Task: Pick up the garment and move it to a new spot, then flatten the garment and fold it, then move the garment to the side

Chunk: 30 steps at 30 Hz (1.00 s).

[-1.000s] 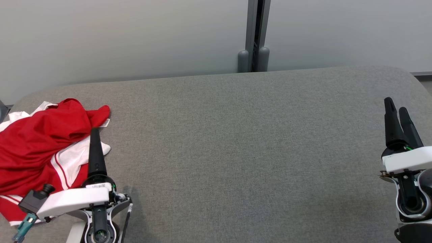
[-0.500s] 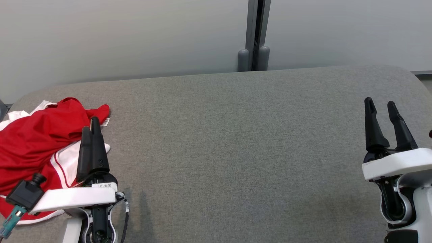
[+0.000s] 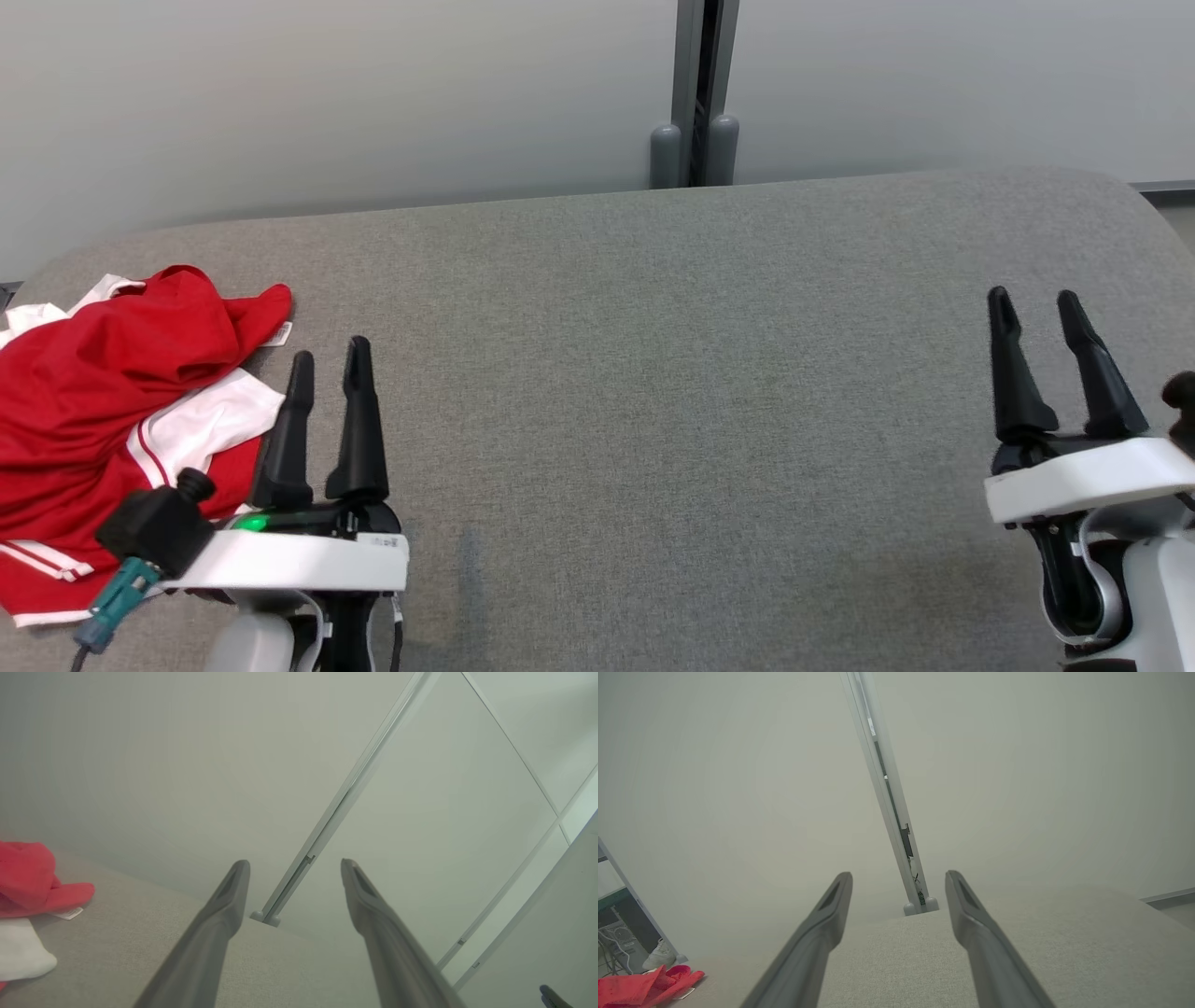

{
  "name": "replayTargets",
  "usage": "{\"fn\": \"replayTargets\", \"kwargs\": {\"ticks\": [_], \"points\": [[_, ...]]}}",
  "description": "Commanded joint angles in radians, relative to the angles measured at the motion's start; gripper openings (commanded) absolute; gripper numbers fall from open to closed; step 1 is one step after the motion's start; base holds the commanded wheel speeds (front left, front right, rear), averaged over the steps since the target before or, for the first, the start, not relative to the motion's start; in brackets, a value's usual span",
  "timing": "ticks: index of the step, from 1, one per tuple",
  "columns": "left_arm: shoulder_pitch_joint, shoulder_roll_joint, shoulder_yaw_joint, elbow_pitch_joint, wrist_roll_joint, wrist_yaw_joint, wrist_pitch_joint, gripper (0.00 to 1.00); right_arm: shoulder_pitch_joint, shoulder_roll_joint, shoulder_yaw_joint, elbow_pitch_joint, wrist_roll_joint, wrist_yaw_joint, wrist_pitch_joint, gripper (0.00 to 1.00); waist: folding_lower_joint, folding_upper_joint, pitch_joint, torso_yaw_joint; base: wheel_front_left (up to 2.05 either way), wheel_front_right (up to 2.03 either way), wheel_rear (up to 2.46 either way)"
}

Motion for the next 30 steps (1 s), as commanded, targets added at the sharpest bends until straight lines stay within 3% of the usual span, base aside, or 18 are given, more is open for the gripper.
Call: {"fn": "replayTargets", "kwargs": {"ticks": [1,11,30], "points": [[0.006,0.004,-0.015,0.014,0.064,0.02,-0.005,1.0,0.006,-0.008,-0.025,0.009,0.007,0.001,-0.018,1.0,0.0,0.0,0.003,-0.001,0.0,0.0,0.0],[0.006,0.004,-0.06,0.067,0.208,0.085,-0.008,1.0,0.013,-0.002,0.014,0.011,-0.11,0.002,-0.052,1.0,0.0,0.0,0.025,-0.005,0.0,0.0,0.0],[0.052,0.005,-0.068,0.053,0.362,0.143,-0.013,1.0,0.039,0.007,0.074,0.029,-0.233,0.002,-0.118,1.0,0.0,0.0,0.027,-0.002,0.0,0.0,0.0]]}}
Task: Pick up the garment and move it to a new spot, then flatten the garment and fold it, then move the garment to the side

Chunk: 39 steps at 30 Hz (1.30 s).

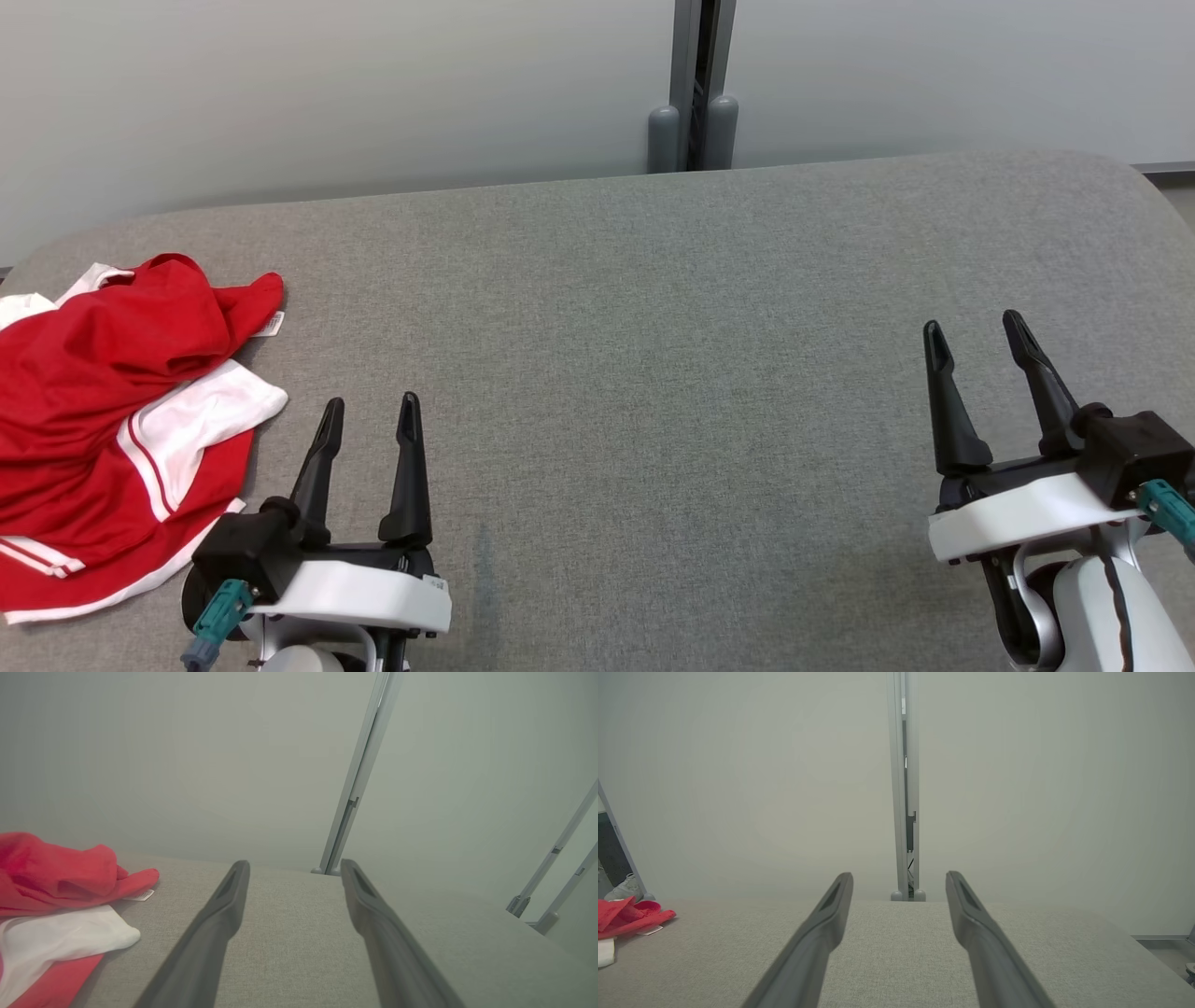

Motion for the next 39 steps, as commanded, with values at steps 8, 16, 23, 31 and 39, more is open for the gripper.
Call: {"fn": "replayTargets", "kwargs": {"ticks": [8,16,23,31,39], "points": [[0.019,0.005,0.005,-0.005,0.07,0.012,-0.007,1.0,0.019,0.001,0.018,-0.011,-0.044,0.001,-0.036,1.0,0.0,0.0,0.002,0.003,0.0,0.0,0.0],[0.032,0.005,0.009,-0.009,0.111,0.018,-0.008,1.0,0.026,0.003,0.03,-0.013,-0.065,0.001,-0.057,1.0,0.0,0.0,0.007,0.0,0.0,0.0,0.0],[0.027,0.005,0.011,0.0,0.098,0.015,-0.007,1.0,0.025,0.002,0.026,0.0,-0.023,0.001,-0.053,1.0,0.0,0.0,0.009,-0.001,0.0,0.0,0.0],[0.022,0.005,0.012,0.004,0.094,0.009,-0.007,1.0,0.023,0.002,0.021,0.009,-0.005,0.001,-0.053,1.0,0.0,0.0,0.007,0.001,0.0,0.0,0.0],[0.016,0.005,0.011,0.006,0.092,0.006,-0.007,1.0,0.034,0.002,0.028,0.017,0.01,0.001,-0.053,1.0,0.0,0.0,0.005,0.035,0.0,0.0,0.0]]}}
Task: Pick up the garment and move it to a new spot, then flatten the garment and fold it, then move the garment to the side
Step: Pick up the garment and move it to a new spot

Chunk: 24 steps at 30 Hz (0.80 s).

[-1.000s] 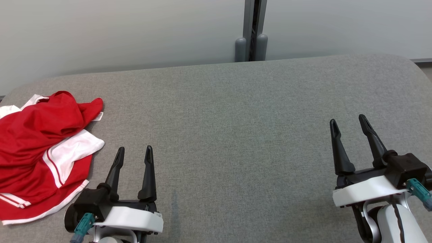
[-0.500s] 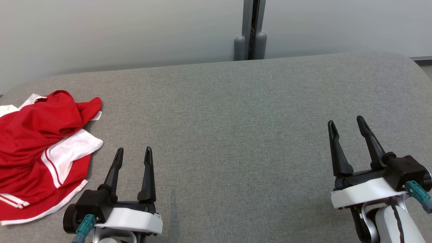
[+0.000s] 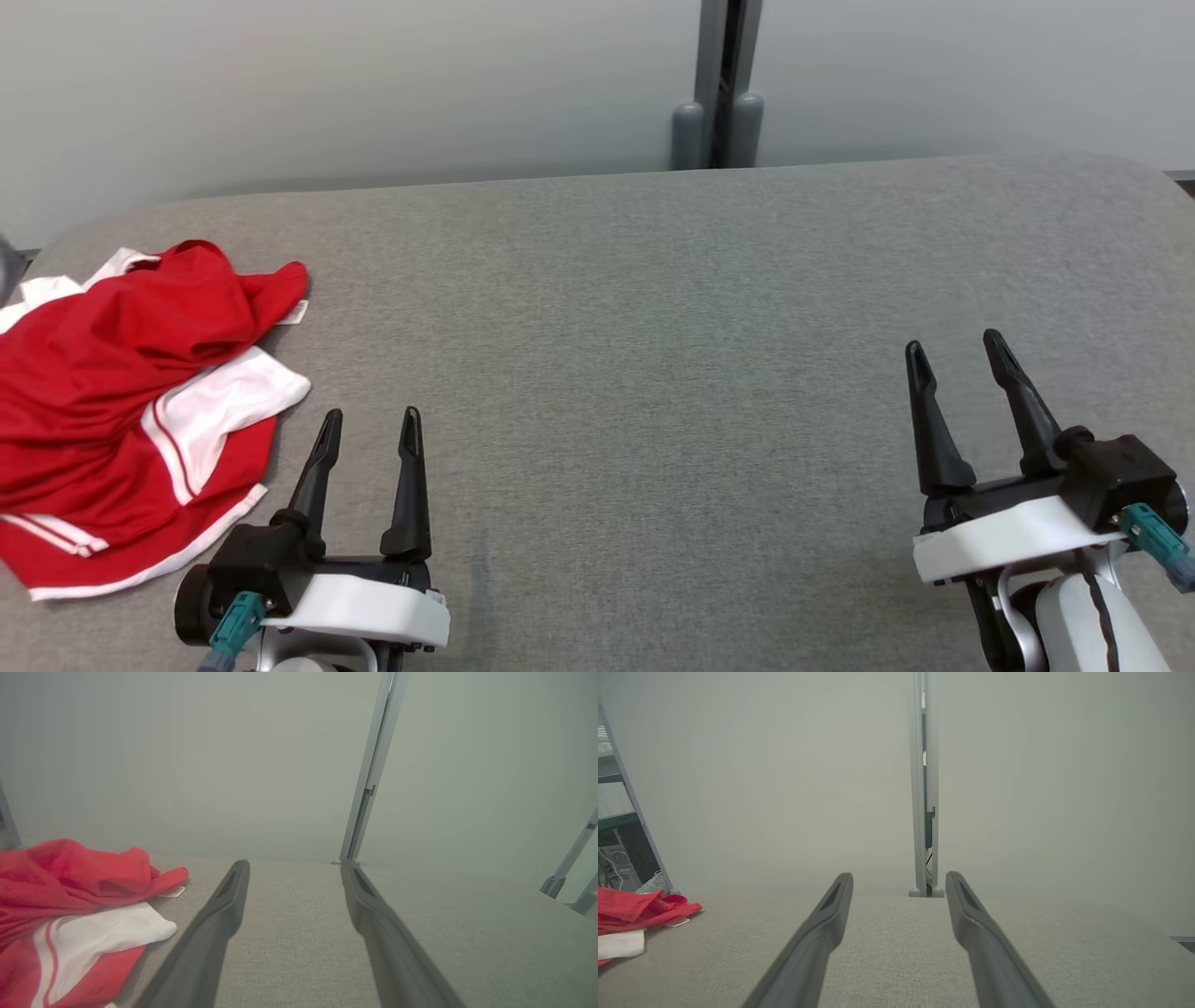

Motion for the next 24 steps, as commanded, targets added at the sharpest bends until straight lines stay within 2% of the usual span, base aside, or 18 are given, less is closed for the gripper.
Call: {"fn": "replayTargets", "kwargs": {"ticks": [1,9,18,24], "points": [[-0.005,0.005,0.004,-0.001,-0.006,0.0,-0.004,1.0,0.015,-0.003,0.003,0.009,0.011,0.0,-0.003,1.0,0.0,-0.0001,0.0,0.021,0.0,0.0,0.0],[0.008,0.005,0.018,0.008,-0.013,-0.004,-0.003,1.0,0.026,-0.004,0.011,0.014,0.009,0.0,-0.003,1.0,0.0,-0.0001,-0.017,0.142,0.0,0.0,0.0],[0.07,0.005,0.053,0.005,-0.001,-0.005,-0.004,1.0,0.053,-0.004,0.027,0.013,0.018,0.0,-0.003,1.0,0.0,-0.0001,-0.059,0.355,0.0,0.0,0.0],[0.099,0.005,0.086,-0.002,0.018,-0.019,-0.003,1.0,0.062,-0.004,0.063,0.019,0.036,0.0,-0.003,1.0,0.0,-0.0001,-0.084,0.444,0.0,0.0,0.0]]}}
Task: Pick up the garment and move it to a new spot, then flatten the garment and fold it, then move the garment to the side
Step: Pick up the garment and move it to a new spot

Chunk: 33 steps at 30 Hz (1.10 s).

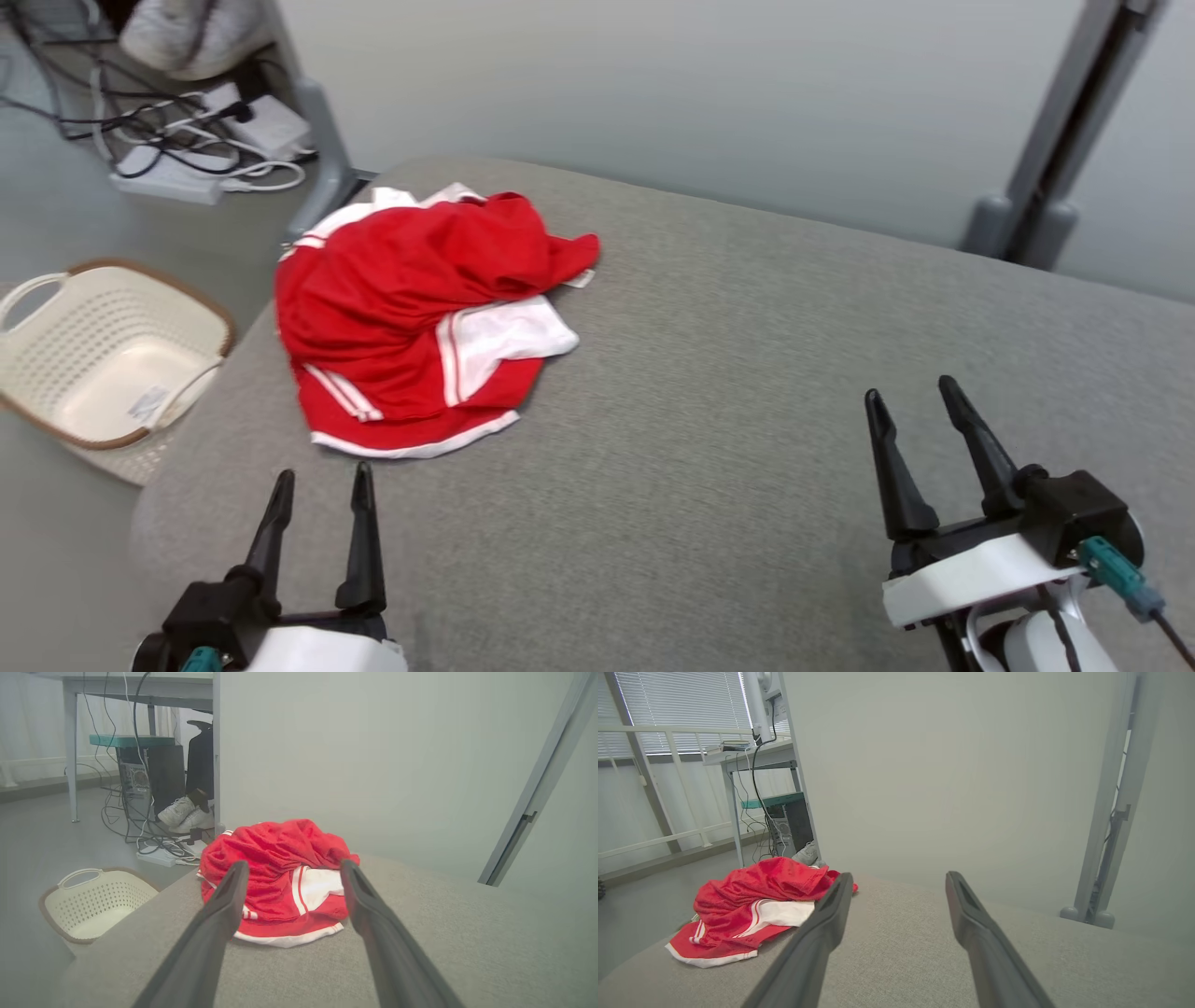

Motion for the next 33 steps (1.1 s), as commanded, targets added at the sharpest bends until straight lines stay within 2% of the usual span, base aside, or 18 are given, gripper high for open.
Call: {"fn": "replayTargets", "kwargs": {"ticks": [1,11,18,25,33], "points": [[0.012,0.004,0.014,-0.007,0.009,-0.005,-0.003,1.0,0.003,-0.004,0.013,0.001,0.004,0.0,-0.003,1.0,0.0,-0.0001,-0.023,0.056,0.0,0.0,0.0],[0.06,0.004,0.087,-0.089,0.012,0.02,-0.003,1.0,-0.066,-0.005,0.133,0.04,0.027,0.0,-0.003,1.0,0.0,-0.0001,0.002,0.091,0.0,0.0,0.0],[0.086,0.004,0.103,-0.13,-0.011,0.048,-0.003,1.0,-0.101,-0.006,0.189,0.072,0.041,0.0,-0.003,1.0,0.0,-0.0001,0.007,0.099,0.0,0.0,0.0],[0.092,0.004,0.101,-0.143,-0.022,0.06,-0.003,1.0,-0.119,-0.006,0.2,0.087,0.047,0.0,-0.003,1.0,0.0,-0.0001,0.005,0.098,0.0,0.0,0.0],[0.079,0.004,0.107,-0.136,-0.034,0.047,-0.003,1.0,-0.096,-0.005,0.181,0.078,0.034,0.0,-0.003,1.0,0.0,-0.0001,0.001,0.091,0.0,0.0,0.0]]}}
